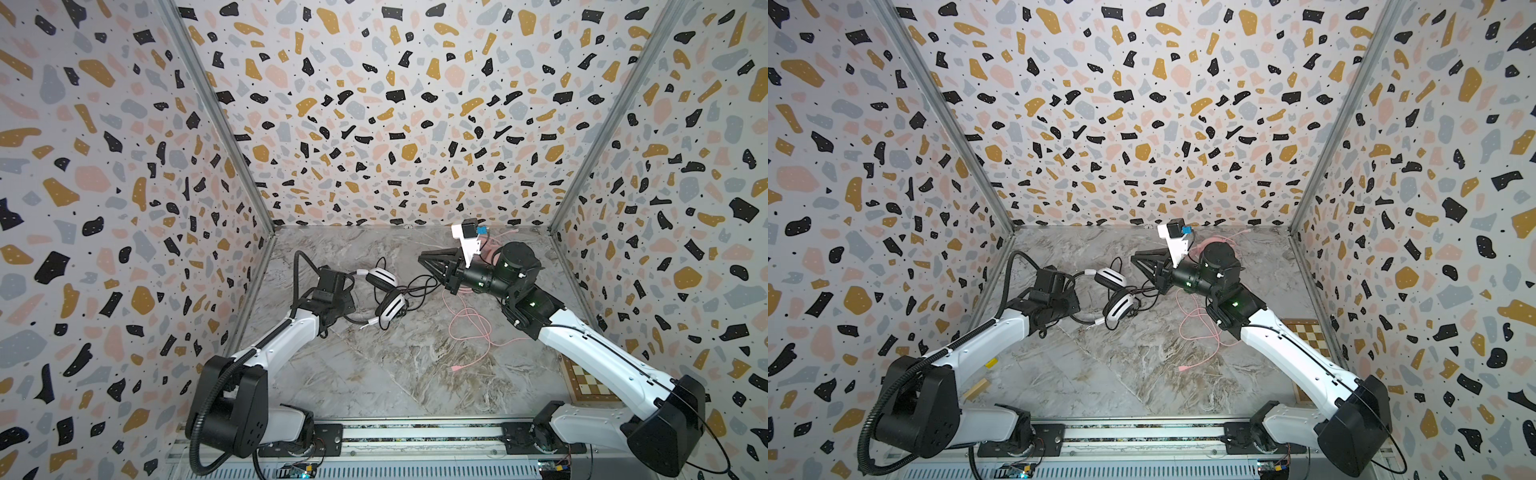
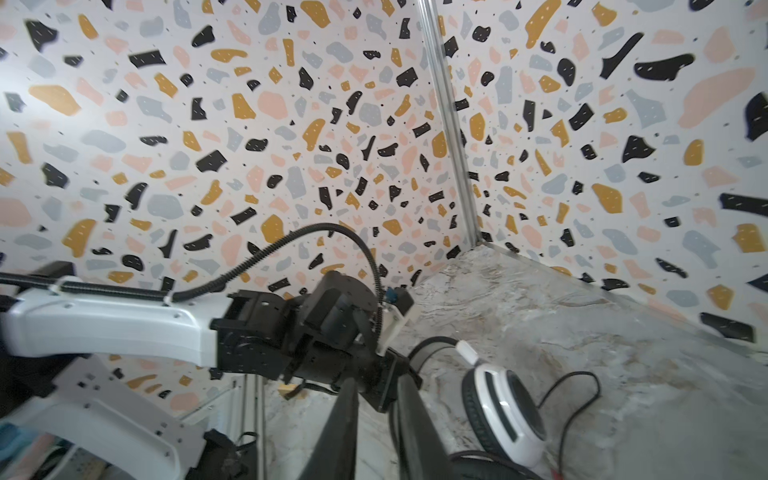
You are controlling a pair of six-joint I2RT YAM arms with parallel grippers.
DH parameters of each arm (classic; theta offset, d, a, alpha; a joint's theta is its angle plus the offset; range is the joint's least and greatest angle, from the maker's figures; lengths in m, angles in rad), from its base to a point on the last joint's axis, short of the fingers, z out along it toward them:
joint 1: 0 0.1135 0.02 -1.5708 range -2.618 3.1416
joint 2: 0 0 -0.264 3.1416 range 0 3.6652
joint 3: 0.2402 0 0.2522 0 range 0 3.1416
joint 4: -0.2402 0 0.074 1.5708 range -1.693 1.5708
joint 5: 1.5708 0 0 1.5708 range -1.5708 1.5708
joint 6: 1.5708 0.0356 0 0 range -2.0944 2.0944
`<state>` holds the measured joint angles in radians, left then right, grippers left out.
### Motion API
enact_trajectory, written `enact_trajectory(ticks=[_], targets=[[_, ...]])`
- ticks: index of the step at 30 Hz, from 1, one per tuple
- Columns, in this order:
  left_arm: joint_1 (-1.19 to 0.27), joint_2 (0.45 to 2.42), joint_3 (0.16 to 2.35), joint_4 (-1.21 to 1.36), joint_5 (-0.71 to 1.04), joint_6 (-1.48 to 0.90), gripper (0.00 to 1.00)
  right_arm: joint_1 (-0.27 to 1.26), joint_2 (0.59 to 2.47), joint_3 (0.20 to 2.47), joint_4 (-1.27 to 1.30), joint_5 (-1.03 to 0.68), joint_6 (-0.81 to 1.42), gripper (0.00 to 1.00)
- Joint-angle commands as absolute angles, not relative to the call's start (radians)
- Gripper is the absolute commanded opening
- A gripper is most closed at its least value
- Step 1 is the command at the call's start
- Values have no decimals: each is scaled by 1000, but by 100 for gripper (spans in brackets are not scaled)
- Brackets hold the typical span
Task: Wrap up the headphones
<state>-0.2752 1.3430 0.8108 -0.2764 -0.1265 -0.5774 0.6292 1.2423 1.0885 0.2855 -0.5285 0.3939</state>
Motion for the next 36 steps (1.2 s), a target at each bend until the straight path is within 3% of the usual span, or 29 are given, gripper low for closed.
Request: enact_trajectory(ticks=[1,3,5,9,12,24,36], targets=[[-264,1287,844,-221,-150,-567,0,525,1288,1073,200,-533,381,30],[-262,1277,841,-229,-149,-560,0,444,1367,1051,175,-563,406,39],[-262,1268,831,-228,-147,-557,0,406,1460,1069,125,-580,377,41],[-261,1255,815,-235,-135,-548,0,417,1700,1228,-114,-536,264,48],[-255,1242,811,-253,-132,-540,0,438,1799,1251,-141,-583,273,52],[-249,1183,793,-258,-128,-537,0,511,1941,1324,-234,-447,297,65],[-248,1177,796,-258,-110,-525,0,503,1967,1234,-35,-543,444,66]])
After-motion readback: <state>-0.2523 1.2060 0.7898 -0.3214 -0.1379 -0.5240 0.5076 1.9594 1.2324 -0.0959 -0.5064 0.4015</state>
